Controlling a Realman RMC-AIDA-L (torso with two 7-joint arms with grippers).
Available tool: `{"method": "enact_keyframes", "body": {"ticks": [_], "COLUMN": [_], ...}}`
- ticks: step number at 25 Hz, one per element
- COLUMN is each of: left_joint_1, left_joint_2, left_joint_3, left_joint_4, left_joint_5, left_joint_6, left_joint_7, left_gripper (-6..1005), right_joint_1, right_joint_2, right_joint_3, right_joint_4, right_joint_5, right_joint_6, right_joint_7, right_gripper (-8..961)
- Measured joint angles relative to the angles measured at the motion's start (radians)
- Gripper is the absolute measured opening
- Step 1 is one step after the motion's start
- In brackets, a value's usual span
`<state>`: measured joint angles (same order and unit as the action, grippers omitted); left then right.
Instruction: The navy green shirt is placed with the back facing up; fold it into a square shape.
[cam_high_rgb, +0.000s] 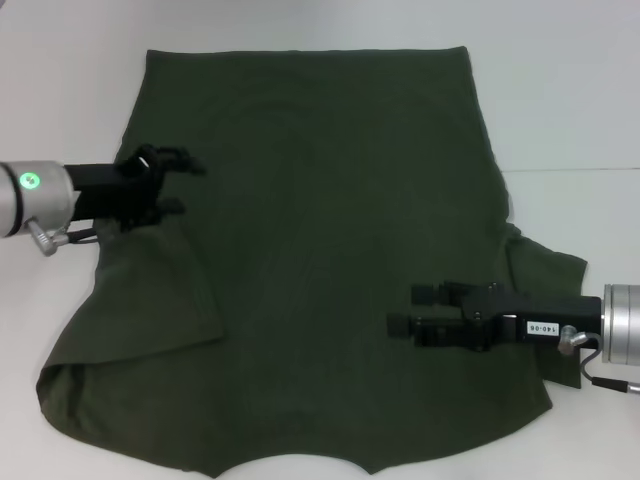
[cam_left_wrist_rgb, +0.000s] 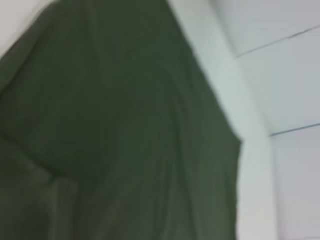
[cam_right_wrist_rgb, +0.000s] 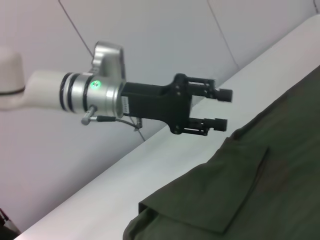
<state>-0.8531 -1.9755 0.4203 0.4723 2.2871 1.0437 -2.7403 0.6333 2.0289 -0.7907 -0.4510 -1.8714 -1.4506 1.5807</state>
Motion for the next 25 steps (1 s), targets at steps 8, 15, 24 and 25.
{"method": "enact_keyframes", "body": {"ticks": [8,15,24,25], "left_joint_1": [0.141,0.206,0.266,0.276], "left_joint_2": [-0.052,-0.099,-0.119,-0.119], "left_joint_3": [0.0,0.009,0.076,0.076], "left_joint_4": [-0.021,-0.05,-0.039,-0.035], "left_joint_5": [-0.379,-0.514,-0.504,-0.503], "left_joint_6": [0.05,0.214,0.412,0.423], "left_joint_7": [0.492,1.039,1.477,1.51], "left_gripper": [826,934,933,933], "right_joint_1": [0.001,0.015,0.038,0.038], "right_joint_2": [-0.008,-0.049,-0.177,-0.192], "right_joint_3": [0.1,0.19,0.172,0.168], "right_joint_4": [0.013,0.007,0.002,0.002], "right_joint_5": [0.0,0.0,-0.044,-0.064], "right_joint_6": [0.005,0.006,-0.006,-0.007], "right_joint_7": [0.023,0.186,0.603,0.652], "right_gripper": [902,901,899,899]}}
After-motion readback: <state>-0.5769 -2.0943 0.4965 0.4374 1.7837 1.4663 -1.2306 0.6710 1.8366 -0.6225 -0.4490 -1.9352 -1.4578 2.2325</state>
